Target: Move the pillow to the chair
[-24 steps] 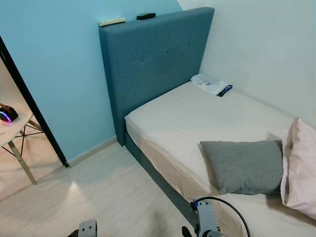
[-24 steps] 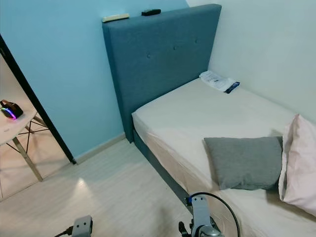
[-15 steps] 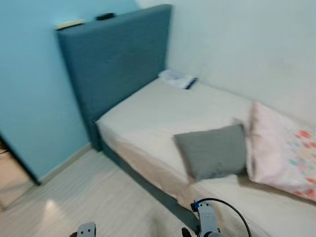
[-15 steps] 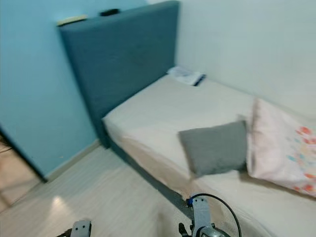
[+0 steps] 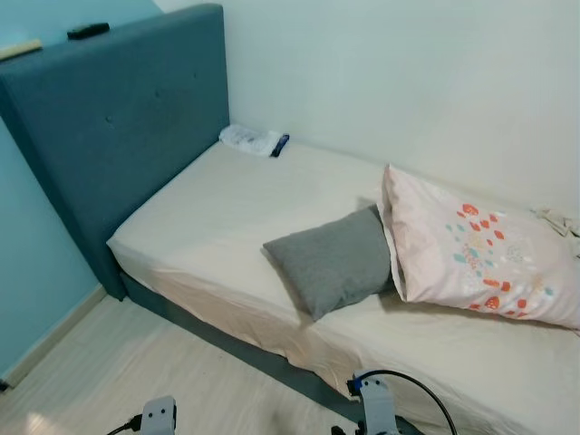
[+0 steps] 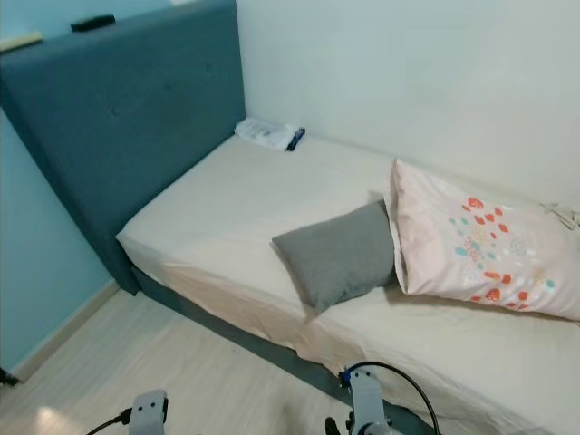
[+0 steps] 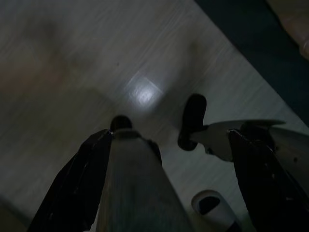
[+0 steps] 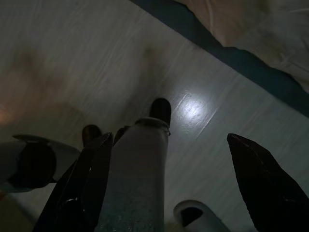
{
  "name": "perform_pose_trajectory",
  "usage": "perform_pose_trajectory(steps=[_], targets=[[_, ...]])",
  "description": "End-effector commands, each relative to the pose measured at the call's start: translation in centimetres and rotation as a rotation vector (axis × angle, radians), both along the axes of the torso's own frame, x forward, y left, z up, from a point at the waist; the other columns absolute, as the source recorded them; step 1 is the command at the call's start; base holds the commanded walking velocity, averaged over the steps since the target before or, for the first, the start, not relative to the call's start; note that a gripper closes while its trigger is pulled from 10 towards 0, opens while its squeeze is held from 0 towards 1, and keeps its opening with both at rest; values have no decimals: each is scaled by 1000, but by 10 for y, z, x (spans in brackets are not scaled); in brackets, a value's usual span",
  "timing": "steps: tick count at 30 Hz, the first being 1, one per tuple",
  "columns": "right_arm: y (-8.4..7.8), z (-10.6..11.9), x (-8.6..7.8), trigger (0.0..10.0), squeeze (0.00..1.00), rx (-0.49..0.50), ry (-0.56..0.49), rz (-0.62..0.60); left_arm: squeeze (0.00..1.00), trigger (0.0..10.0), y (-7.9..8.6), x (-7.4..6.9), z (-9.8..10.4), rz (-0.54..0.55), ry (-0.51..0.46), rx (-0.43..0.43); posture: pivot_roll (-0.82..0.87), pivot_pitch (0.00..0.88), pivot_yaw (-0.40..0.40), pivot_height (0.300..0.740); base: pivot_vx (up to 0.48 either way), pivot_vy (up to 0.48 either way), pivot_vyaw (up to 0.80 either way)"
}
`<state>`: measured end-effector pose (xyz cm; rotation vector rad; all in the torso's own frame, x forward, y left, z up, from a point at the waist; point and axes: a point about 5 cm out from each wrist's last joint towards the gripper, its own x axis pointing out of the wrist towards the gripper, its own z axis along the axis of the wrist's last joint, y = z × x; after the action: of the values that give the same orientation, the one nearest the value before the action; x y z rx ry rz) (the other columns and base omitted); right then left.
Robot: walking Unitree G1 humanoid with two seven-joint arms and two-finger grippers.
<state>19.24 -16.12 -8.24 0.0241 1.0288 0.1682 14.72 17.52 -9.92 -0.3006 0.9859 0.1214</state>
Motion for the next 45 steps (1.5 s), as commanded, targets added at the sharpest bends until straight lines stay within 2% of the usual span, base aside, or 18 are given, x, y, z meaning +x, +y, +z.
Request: perform_pose_trajectory(steps=[1,5,8,9,11,12,13,15,18,21,25,28,29,30,32,36,38,45], targets=[[-1,-2,-4,10000,0,-6,16,7,0,10000,-2,-8,-3,2,25,-6,13,68,-56,740,0,0,0],[-3,-2,-5,10000,0,-5,20,18,0,10000,2,14,7,64,-98,-24,5,64,-59,740,0,0,0],[-4,-2,-5,10000,0,-6,19,20,0,10000,11,62,36,131,-335,-83,7,56,-67,740,0,0,0],[-4,-2,-5,10000,0,-6,19,20,0,10000,11,62,36,131,-335,-83,7,56,-67,740,0,0,0],[-4,-2,-5,10000,0,-5,19,21,0,10000,14,75,45,135,-394,-91,9,53,-71,740,0,0,0],[-3,-2,-4,10000,0,-3,17,24,0,10000,17,89,54,129,-441,-92,10,55,-74,740,0,0,0],[-3,-2,-4,10000,0,-3,17,24,0,10000,17,89,54,129,-441,-92,10,55,-74,740,0,0,0],[-1,-1,-2,10000,0,3,12,31,0,10000,20,112,72,115,-508,-85,6,52,-76,740,0,0,0],[1,0,-1,10000,0,8,8,32,0,10000,20,117,75,107,-506,-77,-8,45,-71,740,0,0,0],[0,0,-1,10000,0,9,7,30,0,10000,19,107,66,105,-443,-38,-12,44,-68,740,0,0,0],[-3,-1,-4,10000,0,7,12,11,0,10000,38,59,35,251,-233,141,-19,63,-53,740,0,0,0],[-2,-3,-8,10000,0,8,20,11,0,10000,50,36,25,339,-155,212,-19,67,-50,740,0,0,0],[-2,-3,-8,10000,0,8,20,11,0,10000,50,36,25,339,-155,212,-19,67,-50,740,0,0,0],[-1,-4,-10,10000,0,11,25,12,0,10000,55,25,21,322,-110,276,-4,69,-49,740,0,0,0],[0,-5,-12,10000,0,14,29,16,0,10000,56,17,18,290,-88,305,-4,69,-49,740,0,0,0],[5,-6,-12,10000,0,28,29,32,0,10000,57,3,12,244,-29,334,10,67,-46,740,0,0,0],[8,-5,-10,10000,0,42,22,34,0,10000,49,-9,5,202,14,267,13,76,-41,740,0,0,0],[8,-4,-9,10000,0,34,19,44,0,10000,24,-17,-3,11,57,210,14,76,-41,740,0,0,0]])
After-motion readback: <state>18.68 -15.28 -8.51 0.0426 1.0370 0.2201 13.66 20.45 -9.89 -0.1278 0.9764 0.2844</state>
